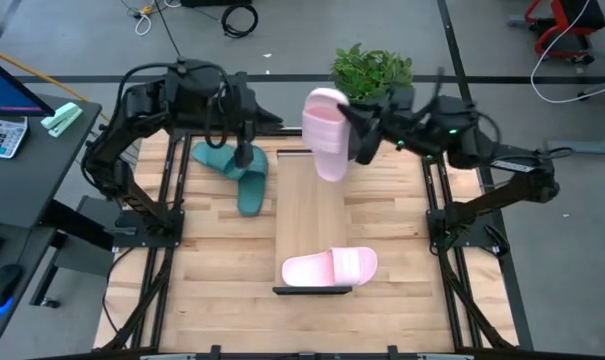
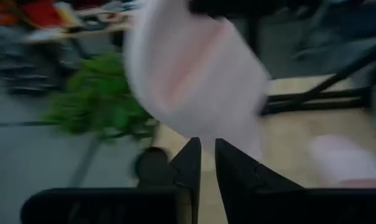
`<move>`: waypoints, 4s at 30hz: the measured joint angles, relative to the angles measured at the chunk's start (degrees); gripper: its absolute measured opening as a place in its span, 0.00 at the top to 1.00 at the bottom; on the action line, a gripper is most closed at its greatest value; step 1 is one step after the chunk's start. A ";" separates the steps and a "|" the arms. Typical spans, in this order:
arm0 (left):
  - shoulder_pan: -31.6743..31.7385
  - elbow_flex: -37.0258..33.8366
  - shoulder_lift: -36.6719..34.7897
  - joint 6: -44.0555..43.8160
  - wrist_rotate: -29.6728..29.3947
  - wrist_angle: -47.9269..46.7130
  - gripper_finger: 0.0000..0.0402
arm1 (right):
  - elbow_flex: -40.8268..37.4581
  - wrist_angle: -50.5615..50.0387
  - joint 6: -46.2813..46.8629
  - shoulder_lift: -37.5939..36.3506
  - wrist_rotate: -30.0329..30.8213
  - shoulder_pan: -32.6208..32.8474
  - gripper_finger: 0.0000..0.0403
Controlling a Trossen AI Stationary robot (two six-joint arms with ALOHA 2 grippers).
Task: Pick and place slides into the shelf
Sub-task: Put the pink slide on the shelf
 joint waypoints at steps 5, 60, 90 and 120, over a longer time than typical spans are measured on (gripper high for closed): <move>1.96 0.00 0.02 -4.40 11.10 -1.56 0.83 | 0.00 1.45 -3.43 -3.82 -0.59 0.93 0.87; 4.84 -56.26 -4.26 -48.29 15.30 106.90 0.54 | 0.04 24.96 -20.77 -7.39 -8.32 4.05 0.87; 3.79 -56.26 -4.26 -47.34 13.84 103.64 0.50 | 0.04 36.43 -18.65 -1.71 -8.27 1.33 0.88; 5.19 -56.26 -4.20 -46.97 8.59 102.68 0.85 | 0.09 30.54 -17.08 -2.41 -6.68 1.36 0.53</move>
